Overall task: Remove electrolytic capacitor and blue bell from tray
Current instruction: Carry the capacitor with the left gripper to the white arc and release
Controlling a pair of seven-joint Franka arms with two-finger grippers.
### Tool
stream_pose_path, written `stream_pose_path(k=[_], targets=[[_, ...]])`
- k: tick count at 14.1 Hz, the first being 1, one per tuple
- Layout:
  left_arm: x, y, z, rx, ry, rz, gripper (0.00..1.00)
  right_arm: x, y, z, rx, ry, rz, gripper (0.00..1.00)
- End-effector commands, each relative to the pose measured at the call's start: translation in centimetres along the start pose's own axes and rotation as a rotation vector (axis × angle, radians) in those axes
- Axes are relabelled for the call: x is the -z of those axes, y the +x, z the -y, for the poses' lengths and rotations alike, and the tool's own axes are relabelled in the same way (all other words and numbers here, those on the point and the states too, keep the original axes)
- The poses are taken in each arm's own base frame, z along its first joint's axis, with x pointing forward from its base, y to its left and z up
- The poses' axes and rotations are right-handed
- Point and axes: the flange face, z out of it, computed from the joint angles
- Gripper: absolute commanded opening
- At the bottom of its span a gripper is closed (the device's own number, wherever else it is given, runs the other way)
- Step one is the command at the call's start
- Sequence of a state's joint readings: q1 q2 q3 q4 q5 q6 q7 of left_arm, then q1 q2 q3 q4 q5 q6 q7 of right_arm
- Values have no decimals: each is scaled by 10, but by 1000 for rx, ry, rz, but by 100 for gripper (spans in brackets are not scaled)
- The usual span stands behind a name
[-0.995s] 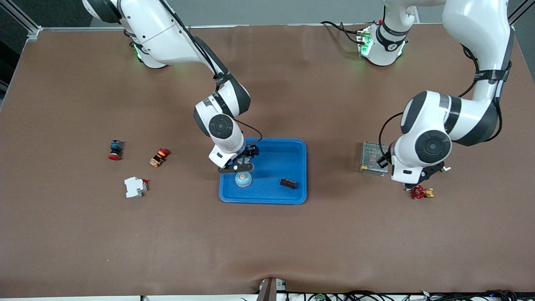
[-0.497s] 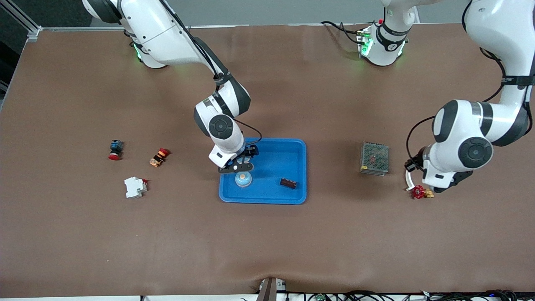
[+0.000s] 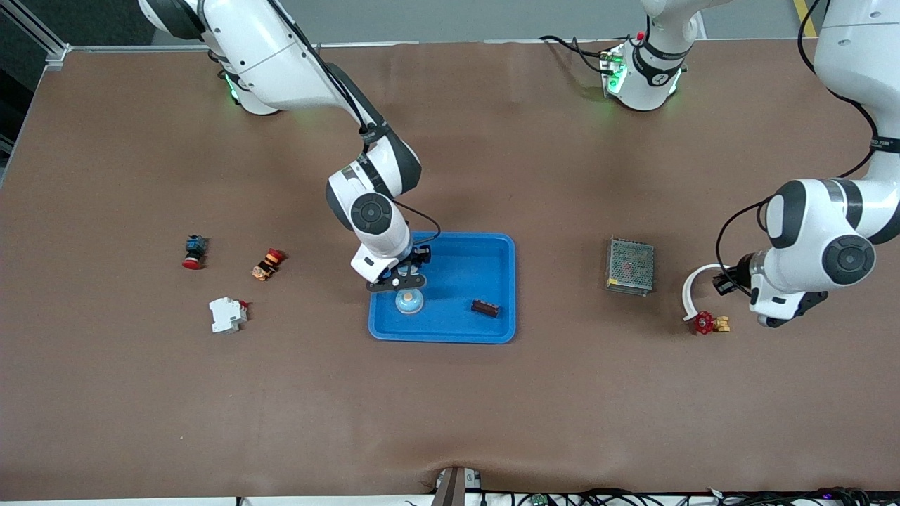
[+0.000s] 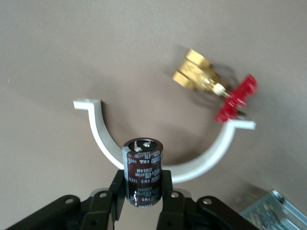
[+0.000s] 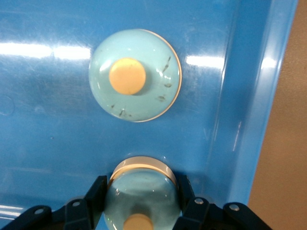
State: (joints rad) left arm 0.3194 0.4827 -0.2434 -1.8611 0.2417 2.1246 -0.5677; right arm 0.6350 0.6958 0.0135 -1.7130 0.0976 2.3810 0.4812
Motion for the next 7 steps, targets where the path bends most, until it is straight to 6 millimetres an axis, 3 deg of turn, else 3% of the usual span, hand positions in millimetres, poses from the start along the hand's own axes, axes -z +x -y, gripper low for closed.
stream_pose_path(k=[1,5,7], targets=[[-13,7,1,-24,-17,-26,0,0,0,2,-2,-5,-1,35],[-35,17,-2,-32,-43,-54,0,20,7,-4,-2,-9,9,35],[-48,21,-7,-53,-46,-79,0,50,13,-5,2,-20,30,35]])
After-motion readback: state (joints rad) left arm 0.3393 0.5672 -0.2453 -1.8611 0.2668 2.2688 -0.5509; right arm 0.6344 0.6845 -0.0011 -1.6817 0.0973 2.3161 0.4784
